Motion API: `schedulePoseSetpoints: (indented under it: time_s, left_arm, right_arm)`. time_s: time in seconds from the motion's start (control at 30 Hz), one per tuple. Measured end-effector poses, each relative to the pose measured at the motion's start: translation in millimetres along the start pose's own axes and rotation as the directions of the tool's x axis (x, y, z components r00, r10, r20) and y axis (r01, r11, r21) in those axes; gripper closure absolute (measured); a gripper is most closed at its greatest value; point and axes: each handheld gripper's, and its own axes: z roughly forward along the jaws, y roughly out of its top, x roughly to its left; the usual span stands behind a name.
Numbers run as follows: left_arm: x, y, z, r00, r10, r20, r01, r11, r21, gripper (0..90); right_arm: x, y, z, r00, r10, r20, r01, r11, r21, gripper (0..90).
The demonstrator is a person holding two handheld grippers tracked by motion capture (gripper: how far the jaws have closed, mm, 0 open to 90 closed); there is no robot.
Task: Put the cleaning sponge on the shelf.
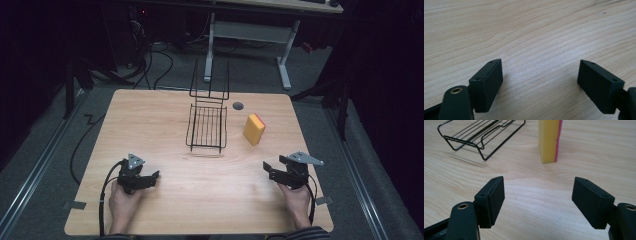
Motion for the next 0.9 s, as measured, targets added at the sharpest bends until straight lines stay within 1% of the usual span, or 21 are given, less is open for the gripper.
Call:
schedulePoseSetpoints:
  time_s: [0.13,0.43,0.63,0.67,0.73,0.9]
  left_arm:
    - [0.0,0.0,0.0,1.0000,0.000,0.000,0.000,1.0000,0.000,21.1]
    - [0.0,0.0,0.0,1.0000,0.000,0.000,0.000,1.0000,0.000,21.1]
    - [0.0,0.0,0.0,1.0000,0.000,0.000,0.000,1.0000,0.000,21.1]
    - [0.0,0.0,0.0,1.0000,0.000,0.000,0.000,1.0000,0.000,21.0]
    - [0.0,0.0,0.0,1.0000,0.000,0.000,0.000,1.0000,0.000,21.1]
    - [0.1,0.0,0.0,1.0000,-0.001,0.001,0.001,1.0000,-0.001,21.0]
  right_arm:
    - [1.8,9.1,-1.6,0.9999,-0.015,-0.008,0.015,1.000,-0.008,27.0]
    - [3.2,24.4,-5.7,0.9996,-0.017,-0.023,0.016,1.000,-0.026,27.6]
    - [4.3,32.2,-5.4,0.9991,-0.031,-0.028,0.030,0.999,-0.033,27.6]
    - [5.0,33.5,-5.3,0.9992,-0.024,-0.030,0.023,0.999,-0.036,27.7]
    - [5.3,37.0,-4.5,0.9989,-0.034,-0.032,0.033,0.999,-0.036,27.7]
    - [7.1,45.8,-2.6,0.9988,-0.037,-0.033,0.035,0.998,-0.047,27.7]
